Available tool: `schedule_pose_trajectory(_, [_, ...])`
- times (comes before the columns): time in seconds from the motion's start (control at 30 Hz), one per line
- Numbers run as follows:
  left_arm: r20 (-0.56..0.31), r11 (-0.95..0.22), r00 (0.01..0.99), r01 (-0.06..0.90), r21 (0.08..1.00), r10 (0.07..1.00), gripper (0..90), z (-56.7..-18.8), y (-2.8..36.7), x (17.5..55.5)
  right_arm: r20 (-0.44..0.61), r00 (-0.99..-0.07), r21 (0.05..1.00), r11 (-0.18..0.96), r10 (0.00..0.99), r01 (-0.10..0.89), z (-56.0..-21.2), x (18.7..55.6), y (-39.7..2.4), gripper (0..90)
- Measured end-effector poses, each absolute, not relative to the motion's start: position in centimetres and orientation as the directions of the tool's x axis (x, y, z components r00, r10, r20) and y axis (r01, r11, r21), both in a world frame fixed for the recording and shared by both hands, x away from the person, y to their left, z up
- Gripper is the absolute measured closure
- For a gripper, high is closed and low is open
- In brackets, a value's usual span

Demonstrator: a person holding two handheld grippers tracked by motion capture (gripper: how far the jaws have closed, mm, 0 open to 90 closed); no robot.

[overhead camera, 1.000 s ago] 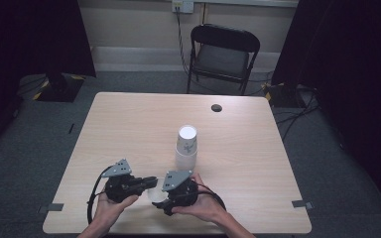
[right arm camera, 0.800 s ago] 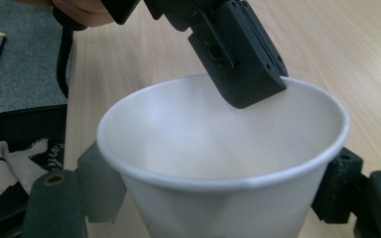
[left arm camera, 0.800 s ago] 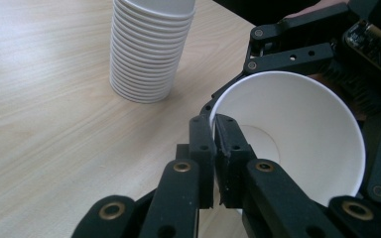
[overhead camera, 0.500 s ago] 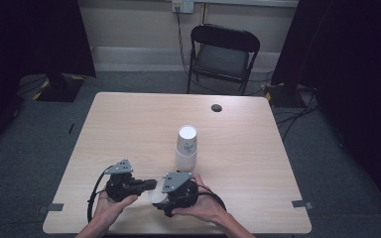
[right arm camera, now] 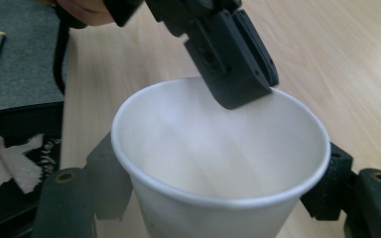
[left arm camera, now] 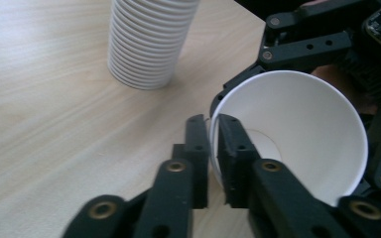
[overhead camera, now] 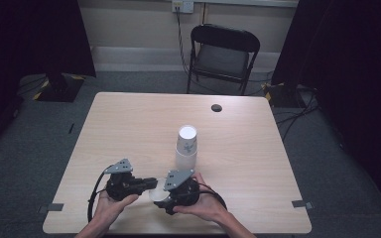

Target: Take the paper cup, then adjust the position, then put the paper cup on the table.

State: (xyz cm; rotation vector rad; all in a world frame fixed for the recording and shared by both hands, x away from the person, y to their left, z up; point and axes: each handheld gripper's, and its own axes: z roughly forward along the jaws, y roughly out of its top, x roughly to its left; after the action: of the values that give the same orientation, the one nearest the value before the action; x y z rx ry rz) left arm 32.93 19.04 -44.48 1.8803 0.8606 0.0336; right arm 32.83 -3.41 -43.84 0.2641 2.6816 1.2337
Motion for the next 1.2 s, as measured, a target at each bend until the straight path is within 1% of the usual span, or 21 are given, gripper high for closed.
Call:
schedule_pose_trajectory(0.1, [-0.348,-0.199,0.74,0.54,0.818,0.575,72.0,-44.3,19.4,33.0,-0.084,-0.963,0.771,0.629,0.257,0.101,-43.7,33.1,-3.8,28.4])
schedule_pose_trajectory(0.23, [-0.327,-0.179,0.739,0.514,0.839,0.589,61.2,-43.9,19.8,32.8,-0.085,-0.952,0.776,0.619,0.294,0.122,-43.5,33.2,-4.5,28.3])
schedule_pose_trajectory(0.3, [-0.315,-0.162,0.741,0.494,0.854,0.593,57.3,-43.6,20.0,32.7,-0.085,-0.945,0.78,0.611,0.315,0.134,-43.4,33.2,-5.0,28.4])
schedule_pose_trajectory(0.37, [-0.294,-0.172,0.739,0.483,0.858,0.606,50.5,-43.3,20.0,32.6,-0.069,-0.938,0.796,0.585,0.34,0.154,-43.3,33.2,-5.7,28.6])
schedule_pose_trajectory(0.53, [-0.237,-0.208,0.744,0.452,0.868,0.625,41.9,-43.2,20.0,32.7,-0.036,-0.923,0.812,0.55,0.382,0.196,-43.0,33.4,-7.1,28.8])
schedule_pose_trajectory(0.63, [-0.197,-0.24,0.737,0.442,0.864,0.647,39.0,-43.3,20.1,32.8,-0.034,-0.91,0.821,0.531,0.414,0.211,-42.8,33.5,-7.9,29.0])
schedule_pose_trajectory(0.83, [-0.168,-0.251,0.711,0.445,0.86,0.683,34.8,-43.5,20.9,33.1,-0.039,-0.882,0.839,0.495,0.47,0.227,-42.4,33.5,-9.5,29.3])
schedule_pose_trajectory(0.9, [-0.167,-0.247,0.701,0.449,0.859,0.693,32.3,-43.7,21.3,33.2,-0.039,-0.873,0.84,0.489,0.486,0.235,-42.3,33.6,-10.0,29.4])
schedule_pose_trajectory(1.1, [-0.179,-0.228,0.656,0.485,0.844,0.733,29.9,-44.3,22.4,33.9,-0.026,-0.845,0.857,0.447,0.534,0.257,-41.8,33.9,-11.6,29.7])
schedule_pose_trajectory(1.2, [-0.16,-0.243,0.646,0.489,0.838,0.747,28.8,-44.5,22.9,34.3,-0.027,-0.827,0.862,0.432,0.561,0.265,-41.6,34.1,-12.5,29.8])
